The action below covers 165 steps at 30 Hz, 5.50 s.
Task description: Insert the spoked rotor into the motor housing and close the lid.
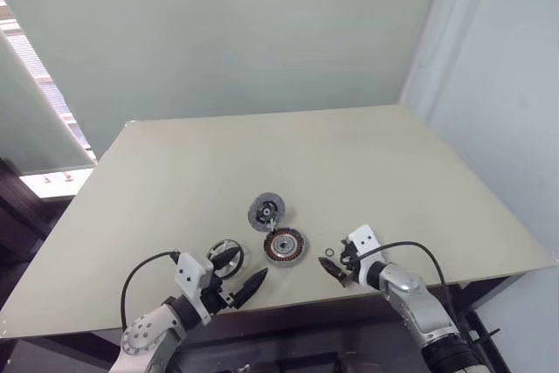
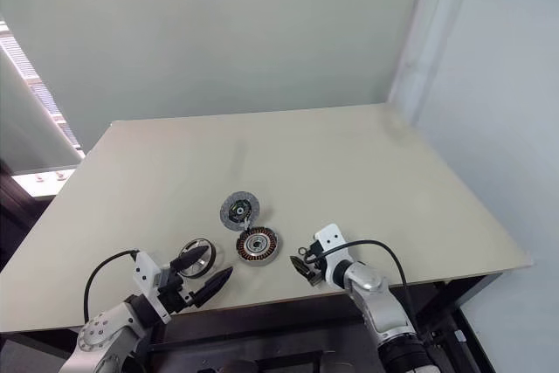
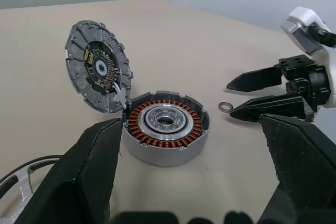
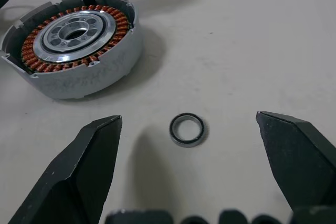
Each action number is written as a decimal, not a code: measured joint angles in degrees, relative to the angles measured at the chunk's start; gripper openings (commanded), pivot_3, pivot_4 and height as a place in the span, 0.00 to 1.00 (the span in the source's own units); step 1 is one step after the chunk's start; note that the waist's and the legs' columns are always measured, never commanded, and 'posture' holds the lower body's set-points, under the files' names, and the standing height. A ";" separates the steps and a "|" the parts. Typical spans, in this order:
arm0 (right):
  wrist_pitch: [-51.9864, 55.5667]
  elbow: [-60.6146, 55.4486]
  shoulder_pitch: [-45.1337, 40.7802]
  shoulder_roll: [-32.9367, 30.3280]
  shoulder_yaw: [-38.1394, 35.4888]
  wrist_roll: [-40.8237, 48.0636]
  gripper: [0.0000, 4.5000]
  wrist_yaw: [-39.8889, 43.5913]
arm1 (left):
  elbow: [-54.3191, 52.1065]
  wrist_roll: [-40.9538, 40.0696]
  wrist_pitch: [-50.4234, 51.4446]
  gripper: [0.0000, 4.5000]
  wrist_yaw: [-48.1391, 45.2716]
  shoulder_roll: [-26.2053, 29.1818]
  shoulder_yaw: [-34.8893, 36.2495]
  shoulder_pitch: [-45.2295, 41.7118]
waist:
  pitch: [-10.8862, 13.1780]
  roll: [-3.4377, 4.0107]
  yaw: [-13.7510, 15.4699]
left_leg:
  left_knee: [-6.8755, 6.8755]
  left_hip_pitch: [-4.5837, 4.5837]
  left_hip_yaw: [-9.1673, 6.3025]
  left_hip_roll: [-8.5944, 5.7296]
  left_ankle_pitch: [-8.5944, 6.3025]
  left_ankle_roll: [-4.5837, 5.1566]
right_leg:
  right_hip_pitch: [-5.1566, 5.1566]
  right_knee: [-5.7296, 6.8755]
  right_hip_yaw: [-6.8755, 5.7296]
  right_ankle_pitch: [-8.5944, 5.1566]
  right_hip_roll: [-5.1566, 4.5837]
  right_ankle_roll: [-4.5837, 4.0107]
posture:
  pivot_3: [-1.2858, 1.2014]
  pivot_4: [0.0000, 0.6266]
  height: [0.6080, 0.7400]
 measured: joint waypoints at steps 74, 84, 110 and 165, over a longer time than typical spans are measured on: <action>4.14 8.69 -13.67 11.58 7.49 -5.50 0.16 0.38 | 1.51 0.36 -1.10 1.00 1.13 1.10 1.67 0.71 | -0.02 0.06 -0.03 | -0.02 0.09 -0.14 -0.09 -0.04 0.02 | 0.04 0.08 0.02 0.02 0.05 -0.01 | 0.52 0.00 1.00; 2.69 11.34 -14.75 11.79 7.48 -6.15 0.16 0.37 | 1.47 0.36 -1.09 1.00 1.15 1.12 1.67 0.76 | -0.02 0.07 -0.04 | -0.02 0.09 -0.14 -0.09 -0.04 0.02 | 0.04 0.09 0.02 0.02 0.06 -0.01 | 0.52 0.00 1.00; 0.46 13.91 -15.00 12.91 7.49 -7.23 0.16 0.37 | 1.13 0.38 -1.06 1.00 1.34 1.23 1.67 0.84 | -0.04 0.08 -0.04 | -0.02 0.13 -0.14 -0.09 -0.04 0.03 | 0.06 0.10 0.02 0.02 0.06 -0.01 | 0.52 0.00 1.00; 2.02 13.49 -15.63 12.46 7.31 -7.52 0.77 0.73 | 1.16 1.26 -1.93 1.00 1.10 1.17 1.35 0.68 | -0.04 0.09 -0.04 | -0.02 0.15 -0.14 -0.10 -0.04 0.03 | 0.07 0.11 0.02 0.02 0.06 -0.01 | 0.52 0.00 1.00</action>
